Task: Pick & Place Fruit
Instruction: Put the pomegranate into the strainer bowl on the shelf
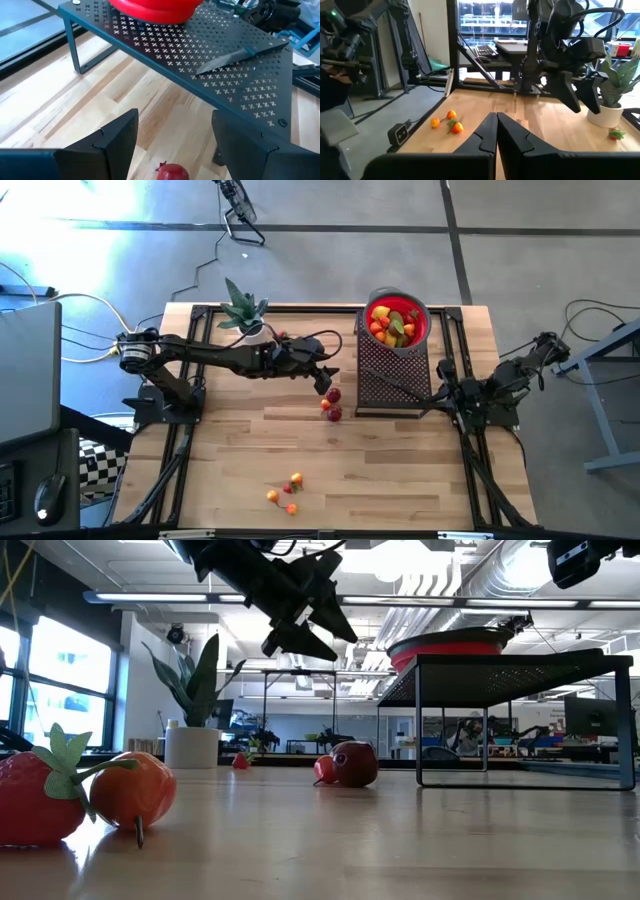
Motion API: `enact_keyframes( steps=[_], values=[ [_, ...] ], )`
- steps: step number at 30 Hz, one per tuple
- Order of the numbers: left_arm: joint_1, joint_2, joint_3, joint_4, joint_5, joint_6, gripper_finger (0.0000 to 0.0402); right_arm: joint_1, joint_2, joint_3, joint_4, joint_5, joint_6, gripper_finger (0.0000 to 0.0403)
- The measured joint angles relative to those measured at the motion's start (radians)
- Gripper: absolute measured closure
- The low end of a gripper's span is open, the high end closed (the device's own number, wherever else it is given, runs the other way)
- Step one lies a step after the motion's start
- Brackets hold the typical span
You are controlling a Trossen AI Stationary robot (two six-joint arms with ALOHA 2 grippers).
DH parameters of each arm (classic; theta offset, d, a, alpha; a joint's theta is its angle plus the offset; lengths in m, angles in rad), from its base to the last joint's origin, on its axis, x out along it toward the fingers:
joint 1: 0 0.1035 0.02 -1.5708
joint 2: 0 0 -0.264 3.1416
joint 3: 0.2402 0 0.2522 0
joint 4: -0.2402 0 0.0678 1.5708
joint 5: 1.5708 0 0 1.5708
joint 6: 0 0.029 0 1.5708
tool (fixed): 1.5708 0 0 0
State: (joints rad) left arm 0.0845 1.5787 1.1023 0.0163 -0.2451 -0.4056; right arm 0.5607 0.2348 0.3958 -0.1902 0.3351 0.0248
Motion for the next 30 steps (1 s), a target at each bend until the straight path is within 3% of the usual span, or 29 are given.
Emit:
enact_keyframes(
  steps=[15, 21, 30],
  values=[
    [-0.006, 0.000, 0.000, -0.015, 0.000, 0.038, 0.0153, 0.000, 0.000, 0.000, 0.015, -0.052, 0.007, 0.0401],
    [-0.013, -0.001, 0.000, -0.002, 0.000, -0.052, 0.0153, 0.000, 0.000, 0.000, 0.015, -0.051, -0.023, 0.0401],
    [-0.083, 0.008, 0.000, 0.000, -0.080, -0.037, 0.0153, 0.000, 0.000, 0.000, 0.014, -0.104, 0.054, 0.0401]
  ],
)
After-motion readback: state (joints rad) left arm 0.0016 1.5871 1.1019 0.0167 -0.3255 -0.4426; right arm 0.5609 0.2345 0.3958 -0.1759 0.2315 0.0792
